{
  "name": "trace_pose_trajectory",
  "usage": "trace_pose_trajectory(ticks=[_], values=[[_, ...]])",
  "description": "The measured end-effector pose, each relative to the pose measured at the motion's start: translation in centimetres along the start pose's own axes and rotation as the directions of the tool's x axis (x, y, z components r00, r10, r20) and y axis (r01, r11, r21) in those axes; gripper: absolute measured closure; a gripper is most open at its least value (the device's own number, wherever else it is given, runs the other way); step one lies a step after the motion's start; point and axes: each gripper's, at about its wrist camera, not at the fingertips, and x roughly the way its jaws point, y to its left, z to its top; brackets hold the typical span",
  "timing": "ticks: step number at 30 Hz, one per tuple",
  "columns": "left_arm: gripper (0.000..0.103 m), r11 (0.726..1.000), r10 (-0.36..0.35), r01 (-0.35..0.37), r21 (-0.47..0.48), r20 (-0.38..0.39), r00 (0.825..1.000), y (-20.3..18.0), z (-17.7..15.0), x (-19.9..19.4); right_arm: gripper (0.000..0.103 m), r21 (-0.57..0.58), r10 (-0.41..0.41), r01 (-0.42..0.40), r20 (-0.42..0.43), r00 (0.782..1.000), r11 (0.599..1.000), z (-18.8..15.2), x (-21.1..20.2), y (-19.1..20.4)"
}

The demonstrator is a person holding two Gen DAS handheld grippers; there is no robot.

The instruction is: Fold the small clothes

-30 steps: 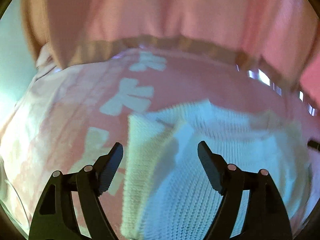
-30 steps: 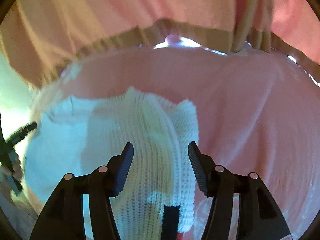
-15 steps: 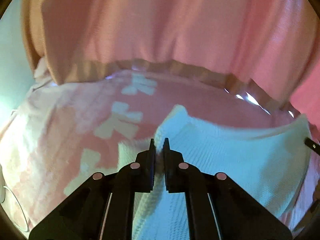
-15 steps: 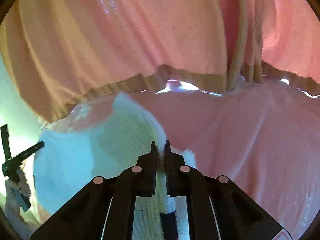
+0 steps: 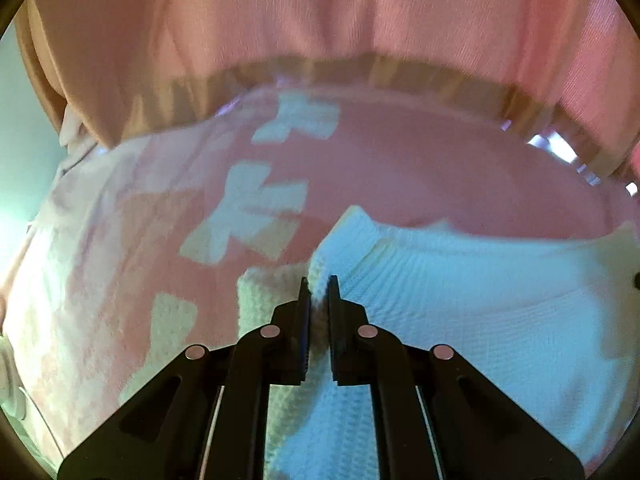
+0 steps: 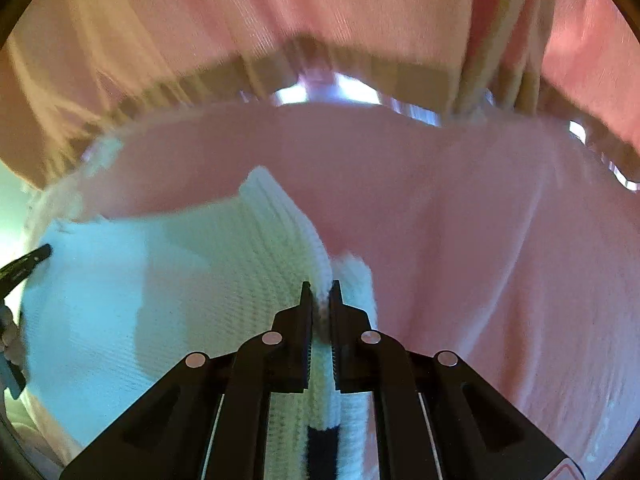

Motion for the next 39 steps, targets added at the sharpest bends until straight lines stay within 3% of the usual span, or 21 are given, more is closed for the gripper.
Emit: trace_pose_trajectory(ticks=[1, 5, 7, 8, 9, 10, 12, 15, 19, 20, 21, 22, 23, 24, 26, 28, 30, 31, 33, 37, 39], values=[[0.096, 1.0, 0.0, -0.001, -0.011, -0.038, 0.999, 0.2, -0.4, 1.2, 0.096, 0.006, 0.002, -0.002, -0.024, 1.0, 1.0, -0.1, 0.9, 0.0], [0.094, 1.0, 0.002, -0.002, 0.009, -0.018, 1.0, -0.5, 0.2, 0.4, 0.091, 0.009, 0.03, -0.03, 0.008, 1.0, 1.0, -0.2, -1.5, 0.0], [0.092, 1.0, -0.021, 0.021, -0.003, 0.01, 1.0, -0.3, 0.2, -1.7, 0.08, -0.005, 0.049, -0.049, 0.04, 0.998, 0.999, -1.0, -3.9, 0.0], [0.09, 0.999, -0.036, 0.036, 0.001, 0.03, 0.999, -0.2, -0.1, -3.0, 0.069, -0.016, 0.056, -0.056, 0.053, 0.997, 0.998, -1.9, -5.1, 0.0], [0.084, 0.999, -0.054, 0.053, 0.012, 0.052, 0.997, 0.1, -0.9, -4.6, 0.063, -0.023, 0.058, -0.056, 0.059, 0.997, 0.998, -2.8, -6.1, -0.2], [0.067, 0.998, -0.061, 0.06, 0.018, 0.06, 0.996, 0.3, -1.6, -5.7, 0.061, -0.026, 0.059, -0.057, 0.052, 0.997, 0.998, -4.4, -7.1, -0.3], [0.05, 0.996, -0.083, 0.083, 0.019, 0.052, 0.995, 1.0, -3.7, -7.4, 0.059, -0.022, 0.092, -0.091, 0.036, 0.995, 0.996, -6.7, -8.0, -0.3], [0.049, 0.988, -0.157, 0.157, -0.003, 0.02, 0.987, 2.1, -7.3, -9.1, 0.058, -0.013, 0.107, -0.107, 0.0, 0.994, 0.994, -11.1, -8.1, -0.5], [0.048, 0.989, -0.136, 0.134, -0.066, -0.034, 0.99, 3.5, -12.5, -8.9, 0.058, 0.021, 0.136, -0.136, -0.05, 0.989, 0.991, -15.2, -7.0, -0.7], [0.048, 0.988, -0.132, 0.128, -0.082, -0.05, 0.99, 3.8, -13.2, -8.5, 0.062, 0.024, 0.127, -0.126, -0.058, 0.99, 0.992, -15.4, -6.6, -0.7], [0.053, 0.988, -0.132, 0.125, -0.096, -0.075, 0.988, 4.0, -13.6, -8.0, 0.085, 0.025, 0.119, -0.118, -0.058, 0.991, 0.993, -15.4, -6.4, -0.7], [0.069, 0.985, -0.144, 0.132, -0.109, -0.106, 0.984, 4.1, -13.9, -7.1, 0.095, 0.017, 0.112, -0.111, -0.062, 0.992, 0.994, -15.4, -6.1, -0.6], [0.072, 0.988, -0.13, 0.119, -0.102, -0.111, 0.985, 4.0, -14.0, -6.9, 0.095, 0.013, 0.099, -0.098, -0.057, 0.993, 0.995, -15.4, -6.2, -0.5], [0.082, 0.993, -0.105, 0.098, -0.072, -0.102, 0.989, 3.9, -13.9, -7.1, 0.096, 0.001, 0.069, -0.069, -0.028, 0.997, 0.998, -15.2, -7.0, -0.4], [0.087, 0.994, -0.095, 0.089, -0.062, -0.099, 0.991, 4.0, -13.8, -7.5, 0.097, -0.017, -0.005, 0.005, 0.048, 0.999, 1.0, -14.8, -9.5, -1.0], [0.088, 0.996, -0.072, 0.066, -0.059, -0.113, 0.991, 4.4, -14.1, -7.3, 0.097, 0.035, -0.032, 0.031, 0.032, 0.999, 0.999, -14.9, -9.5, -2.9], [0.087, 0.998, -0.055, 0.051, -0.039, -0.111, 0.992, 4.4, -14.4, -7.1, 0.097, 0.053, -0.04, 0.045, -0.089, 0.995, 0.998, -15.7, -6.9, -3.9], [0.087, 0.999, -0.035, 0.033, -0.014, -0.102, 0.994, 4.0, -14.5, -7.1, 0.096, 0.002, -0.077, 0.077, -0.109, 0.991, 0.997, -16.1, -5.9, -3.0], [0.085, 1.0, -0.014, 0.015, 0.012, -0.093, 0.996, 3.7, -14.5, -7.4, 0.094, -0.066, -0.107, 0.101, -0.088, 0.99, 0.993, -16.0, -6.2, -1.7], [0.084, 0.998, -0.069, 0.069, 0.012, -0.002, 0.998, 3.0, -13.2, -10.6, 0.085, 0.018, -0.002, 0.002, -0.02, 1.0, 1.0, -14.7, -8.9, -2.1], [0.073, 0.994, -0.109, 0.109, 0.011, 0.052, 0.993, 2.6, -11.5, -11.8, 0.064, 0.009, 0.004, -0.005, 0.056, 0.998, 1.0, -12.8, -10.3, -1.5]])
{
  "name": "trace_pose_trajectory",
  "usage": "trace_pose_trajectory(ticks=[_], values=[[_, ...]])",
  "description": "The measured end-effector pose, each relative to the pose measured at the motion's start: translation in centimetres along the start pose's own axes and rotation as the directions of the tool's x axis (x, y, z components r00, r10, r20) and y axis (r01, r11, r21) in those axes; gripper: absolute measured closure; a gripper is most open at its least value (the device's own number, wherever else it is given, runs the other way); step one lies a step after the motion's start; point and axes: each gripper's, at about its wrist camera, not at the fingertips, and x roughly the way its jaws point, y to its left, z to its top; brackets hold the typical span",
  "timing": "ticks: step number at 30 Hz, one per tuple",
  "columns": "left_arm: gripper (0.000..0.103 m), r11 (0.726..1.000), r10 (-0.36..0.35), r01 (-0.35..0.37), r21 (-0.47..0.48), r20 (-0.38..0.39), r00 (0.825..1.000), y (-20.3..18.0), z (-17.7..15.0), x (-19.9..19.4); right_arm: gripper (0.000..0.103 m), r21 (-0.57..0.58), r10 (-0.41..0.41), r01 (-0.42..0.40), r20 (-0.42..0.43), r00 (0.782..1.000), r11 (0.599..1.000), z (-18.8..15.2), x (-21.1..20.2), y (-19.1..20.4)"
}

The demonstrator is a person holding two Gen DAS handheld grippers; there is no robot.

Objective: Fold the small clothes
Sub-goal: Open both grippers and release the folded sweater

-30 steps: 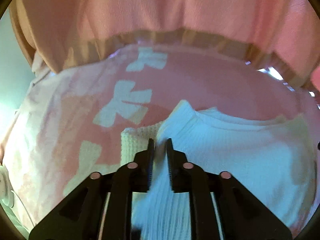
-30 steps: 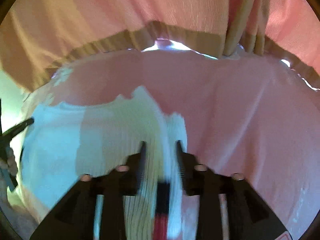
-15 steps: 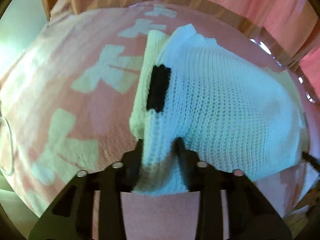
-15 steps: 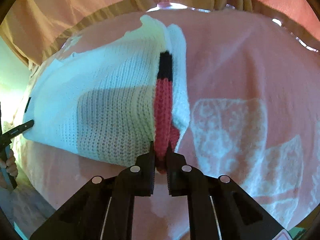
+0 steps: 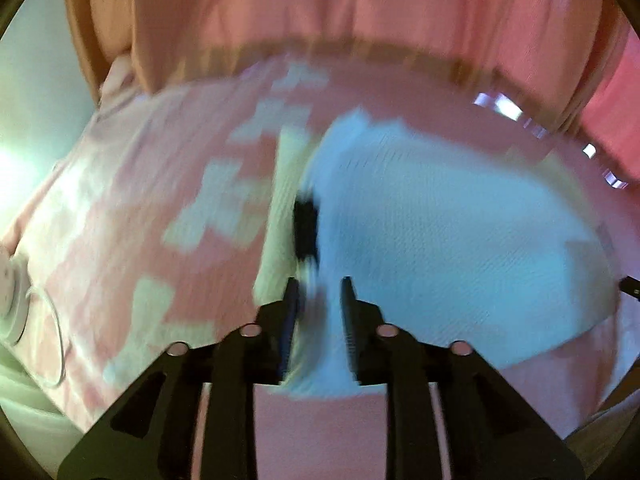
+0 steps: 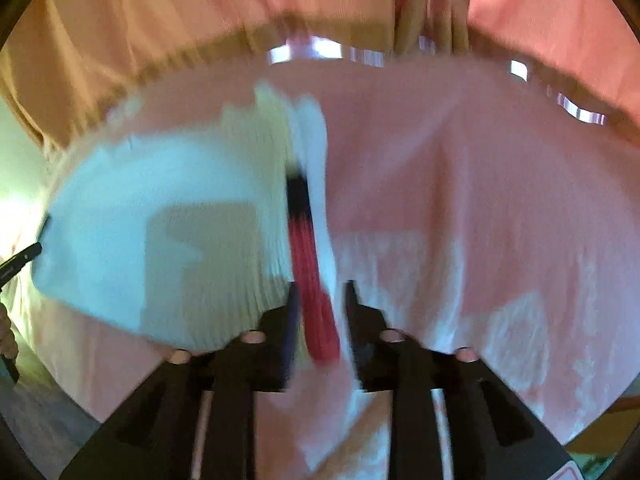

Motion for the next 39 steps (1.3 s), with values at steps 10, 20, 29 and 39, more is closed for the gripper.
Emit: trace_pose_trajectory(ticks=[10, 20, 29, 39], values=[[0.048, 0.999, 0.034, -0.033, 0.021, -0.07, 0.997, -3.9, 10.3, 9.2, 0.053, -0.034, 0.025, -0.026, -0.013, 1.0, 0.999, 11.3, 7.8, 2.5], [0.103, 0.997, 0.059, -0.062, -0.037, -0.08, 0.995, -1.4, 11.1, 12.0, 0.097, -0.025, 0.029, -0.028, 0.042, 0.999, 0.999, 13.0, 6.7, 3.1], [0.103, 0.986, 0.153, -0.161, -0.051, -0.132, 0.979, 0.7, 10.9, 14.3, 0.094, 0.037, -0.034, 0.037, -0.074, 0.997, 0.999, 13.2, 9.6, 0.1], [0.037, 0.999, -0.027, 0.025, -0.024, -0.08, 0.996, -3.0, 12.0, 12.4, 0.067, 0.017, -0.001, 0.002, -0.089, 0.996, 1.0, 13.3, 9.7, 1.3]])
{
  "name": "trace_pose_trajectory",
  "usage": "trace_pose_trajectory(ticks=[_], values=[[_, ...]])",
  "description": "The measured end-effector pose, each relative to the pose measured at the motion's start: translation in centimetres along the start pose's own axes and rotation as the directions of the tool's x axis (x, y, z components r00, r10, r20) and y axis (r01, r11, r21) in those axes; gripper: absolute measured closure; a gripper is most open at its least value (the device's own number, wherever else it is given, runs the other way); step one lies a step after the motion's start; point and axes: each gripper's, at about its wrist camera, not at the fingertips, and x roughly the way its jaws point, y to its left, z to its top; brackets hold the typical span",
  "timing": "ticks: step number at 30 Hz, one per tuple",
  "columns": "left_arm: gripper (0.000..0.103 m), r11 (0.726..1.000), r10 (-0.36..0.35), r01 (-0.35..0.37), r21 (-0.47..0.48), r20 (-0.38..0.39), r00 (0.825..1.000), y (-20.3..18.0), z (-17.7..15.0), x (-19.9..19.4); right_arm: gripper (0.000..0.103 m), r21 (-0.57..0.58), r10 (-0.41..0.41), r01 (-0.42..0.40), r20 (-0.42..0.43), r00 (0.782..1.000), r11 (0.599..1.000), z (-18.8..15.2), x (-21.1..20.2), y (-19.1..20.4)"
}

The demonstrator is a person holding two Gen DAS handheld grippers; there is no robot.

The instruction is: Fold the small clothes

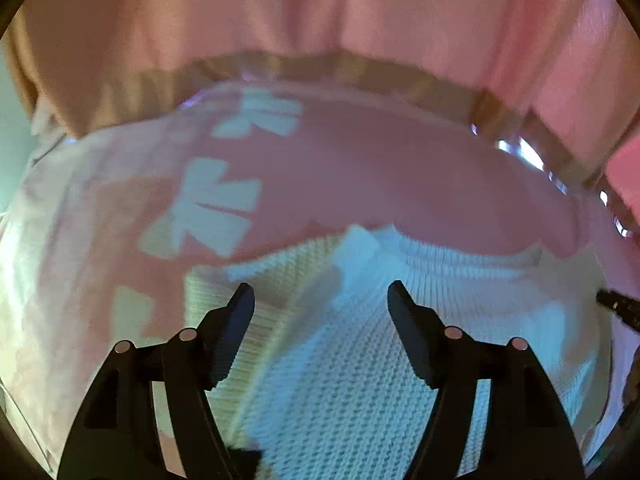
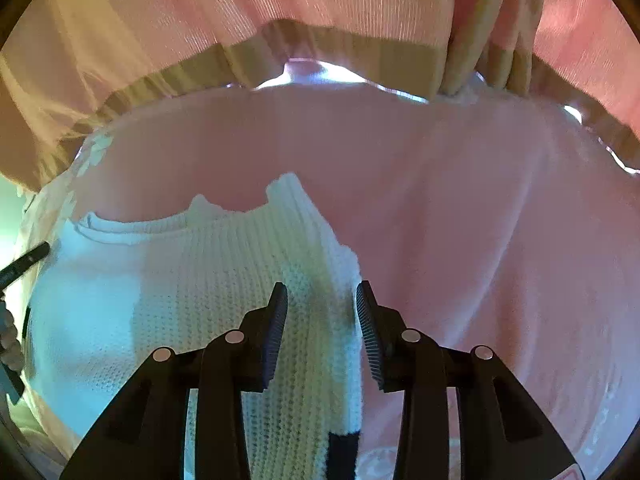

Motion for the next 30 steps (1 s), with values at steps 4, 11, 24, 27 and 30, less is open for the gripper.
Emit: trace_pose_trajectory(ticks=[4, 11, 24, 27, 30], values=[[0.092, 1.0, 0.007, -0.007, -0.001, -0.083, 0.996, -0.6, -0.2, 2.9, 0.066, 0.024, 0.01, -0.009, -0.016, 1.0, 1.0, 0.3, 1.0, -0.2], [0.097, 0.995, 0.087, -0.084, -0.044, 0.068, 0.994, 0.5, 0.9, -1.7, 0.096, -0.01, 0.065, -0.064, 0.1, 0.993, 0.998, 0.9, -1.7, 1.2], [0.096, 0.985, 0.173, -0.173, -0.012, -0.034, 0.984, 2.1, 0.1, 2.9, 0.096, -0.013, 0.004, -0.004, -0.024, 1.0, 1.0, 0.2, 3.4, 0.5], [0.093, 0.989, 0.15, -0.15, -0.004, -0.015, 0.989, 1.5, 0.2, 1.6, 0.088, -0.014, -0.009, 0.009, 0.007, 1.0, 1.0, 0.4, 1.6, 0.8], [0.09, 0.987, 0.161, -0.162, 0.021, 0.028, 0.987, 0.6, -0.1, -0.4, 0.076, -0.06, -0.054, 0.063, 0.136, 0.989, 0.996, -0.4, -3.0, 2.2]])
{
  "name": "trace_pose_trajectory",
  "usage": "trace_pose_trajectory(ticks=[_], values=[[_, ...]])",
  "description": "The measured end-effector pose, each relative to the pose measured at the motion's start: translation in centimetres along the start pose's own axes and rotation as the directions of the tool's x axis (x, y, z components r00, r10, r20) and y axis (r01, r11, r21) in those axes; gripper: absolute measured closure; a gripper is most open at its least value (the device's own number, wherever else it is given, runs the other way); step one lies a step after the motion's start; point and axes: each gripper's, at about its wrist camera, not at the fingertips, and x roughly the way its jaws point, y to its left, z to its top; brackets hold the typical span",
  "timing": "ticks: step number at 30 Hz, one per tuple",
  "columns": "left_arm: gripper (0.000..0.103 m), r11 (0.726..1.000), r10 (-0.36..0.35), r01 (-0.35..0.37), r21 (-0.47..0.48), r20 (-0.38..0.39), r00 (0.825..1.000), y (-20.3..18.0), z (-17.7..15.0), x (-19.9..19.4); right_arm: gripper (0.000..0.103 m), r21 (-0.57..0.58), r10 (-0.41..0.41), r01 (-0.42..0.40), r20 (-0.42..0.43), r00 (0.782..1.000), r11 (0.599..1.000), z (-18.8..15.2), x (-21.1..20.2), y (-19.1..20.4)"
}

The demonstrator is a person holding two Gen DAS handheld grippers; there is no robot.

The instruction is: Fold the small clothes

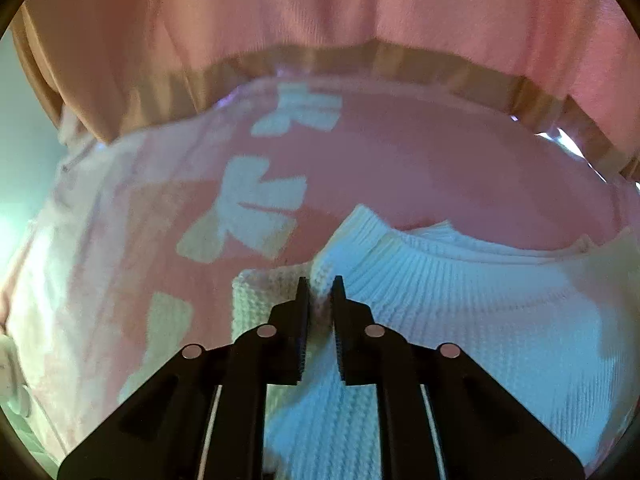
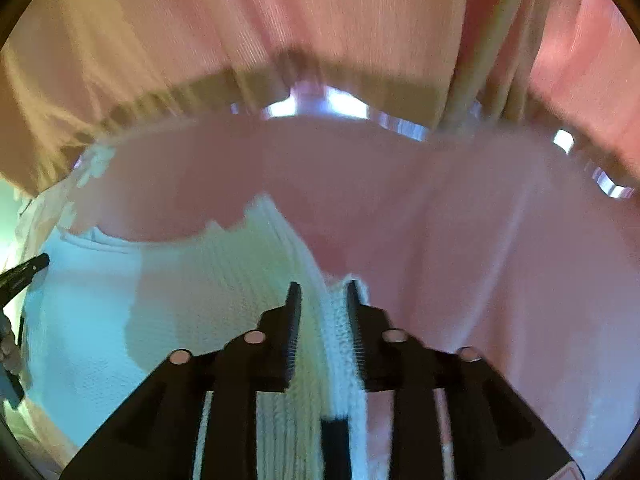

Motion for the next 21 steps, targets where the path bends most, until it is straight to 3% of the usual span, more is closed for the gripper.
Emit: trace_pose_trajectory(ticks=[3, 5, 8, 10, 13, 15, 17, 18, 19, 20, 21], values=[[0.089, 0.998, 0.014, -0.016, 0.06, 0.046, 0.999, -1.4, -1.0, -2.6, 0.085, -0.04, 0.039, -0.038, 0.03, 0.999, 0.998, -1.3, -2.4, 1.4], [0.088, 0.997, 0.016, -0.02, 0.077, 0.047, 0.999, -1.9, -1.4, -3.3, 0.085, -0.073, 0.046, -0.049, -0.044, 0.998, 0.996, -2.6, -1.1, 2.2], [0.088, 0.994, 0.024, -0.029, 0.11, 0.051, 0.998, -2.5, -2.0, -3.9, 0.087, -0.124, -0.04, 0.016, -0.188, 0.981, 0.992, -4.4, 3.0, 2.3], [0.088, 0.994, 0.018, -0.024, 0.108, 0.052, 0.999, -2.4, -2.1, -4.1, 0.088, -0.095, -0.03, 0.016, -0.155, 0.987, 0.995, -4.2, 2.0, 2.3], [0.088, 0.996, 0.013, -0.018, 0.087, 0.05, 0.999, -2.0, -2.3, -4.6, 0.087, -0.055, 0.042, -0.049, -0.124, 0.991, 0.997, -4.6, -0.1, 2.4], [0.088, 0.996, 0.016, -0.021, 0.088, 0.054, 0.998, -2.0, -2.4, -4.8, 0.086, -0.101, 0.016, -0.03, -0.138, 0.99, 0.994, -5.1, 0.1, 2.9], [0.079, 0.994, 0.032, -0.038, 0.1, 0.059, 0.998, -2.1, -2.7, -4.9, 0.084, -0.121, -0.029, 0.009, -0.163, 0.986, 0.993, -5.5, 1.1, 2.6], [0.07, 0.994, 0.033, -0.038, 0.101, 0.058, 0.998, -2.1, -2.8, -5.0, 0.084, -0.102, -0.016, 0.0, -0.158, 0.987, 0.995, -5.4, 1.0, 2.4], [0.052, 0.995, 0.03, -0.035, 0.094, 0.052, 0.998, -1.9, -3.0, -5.1, 0.083, -0.074, -0.003, -0.007, -0.141, 0.99, 0.997, -5.0, 0.4, 1.9], [0.043, 0.997, 0.018, -0.022, 0.078, 0.048, 0.999, -1.5, -3.1, -5.3, 0.071, -0.057, 0.005, -0.012, -0.118, 0.993, 0.998, -4.5, -0.1, 1.2], [0.028, 0.998, 0.003, -0.006, 0.06, 0.047, 0.999, -1.2, -3.2, -5.4, 0.049, -0.035, 0.005, -0.009, -0.093, 0.996, 0.999, -4.2, -0.8, 0.4]])
